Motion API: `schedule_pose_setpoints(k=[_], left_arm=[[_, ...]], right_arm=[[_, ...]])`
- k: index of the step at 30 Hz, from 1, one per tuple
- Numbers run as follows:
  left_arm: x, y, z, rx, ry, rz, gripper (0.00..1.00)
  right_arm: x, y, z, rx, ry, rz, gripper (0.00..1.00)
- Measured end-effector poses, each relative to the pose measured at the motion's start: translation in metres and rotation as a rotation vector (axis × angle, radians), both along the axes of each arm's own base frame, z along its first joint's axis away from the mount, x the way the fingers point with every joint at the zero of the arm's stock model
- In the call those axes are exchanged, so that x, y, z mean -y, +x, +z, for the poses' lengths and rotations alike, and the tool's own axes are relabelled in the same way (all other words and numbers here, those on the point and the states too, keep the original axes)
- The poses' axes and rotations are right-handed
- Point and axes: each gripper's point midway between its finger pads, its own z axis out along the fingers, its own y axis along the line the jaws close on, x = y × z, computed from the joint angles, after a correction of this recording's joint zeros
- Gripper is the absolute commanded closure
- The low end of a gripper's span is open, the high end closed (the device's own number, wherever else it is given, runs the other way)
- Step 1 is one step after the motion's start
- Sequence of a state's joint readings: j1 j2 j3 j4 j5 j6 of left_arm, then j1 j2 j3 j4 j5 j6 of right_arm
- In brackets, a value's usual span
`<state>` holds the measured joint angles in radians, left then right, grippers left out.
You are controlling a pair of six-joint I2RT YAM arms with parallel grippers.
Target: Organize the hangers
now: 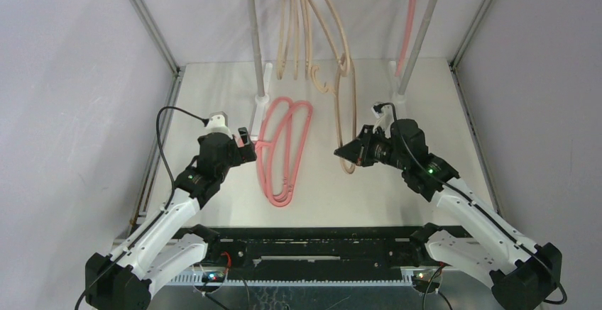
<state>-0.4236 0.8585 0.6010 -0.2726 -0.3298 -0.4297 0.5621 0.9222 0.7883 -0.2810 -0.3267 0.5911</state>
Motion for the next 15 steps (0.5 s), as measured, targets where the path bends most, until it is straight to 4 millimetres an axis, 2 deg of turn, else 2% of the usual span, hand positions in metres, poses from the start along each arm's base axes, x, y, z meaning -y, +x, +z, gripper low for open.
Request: schedule_pose_setpoints(k=[9, 15], left_arm=[[0.0, 0.0, 0.0, 0.0, 0.0, -0.001, 0.01], [0.0, 0.0, 0.0, 0.0, -0.001, -0.001, 0.01]], right_arm=[[0.012, -0.014, 0.01, 0.044, 0.015, -0.022, 1.0], [0.025, -0.033, -0.027, -0.024, -0.018, -0.042, 1.0]])
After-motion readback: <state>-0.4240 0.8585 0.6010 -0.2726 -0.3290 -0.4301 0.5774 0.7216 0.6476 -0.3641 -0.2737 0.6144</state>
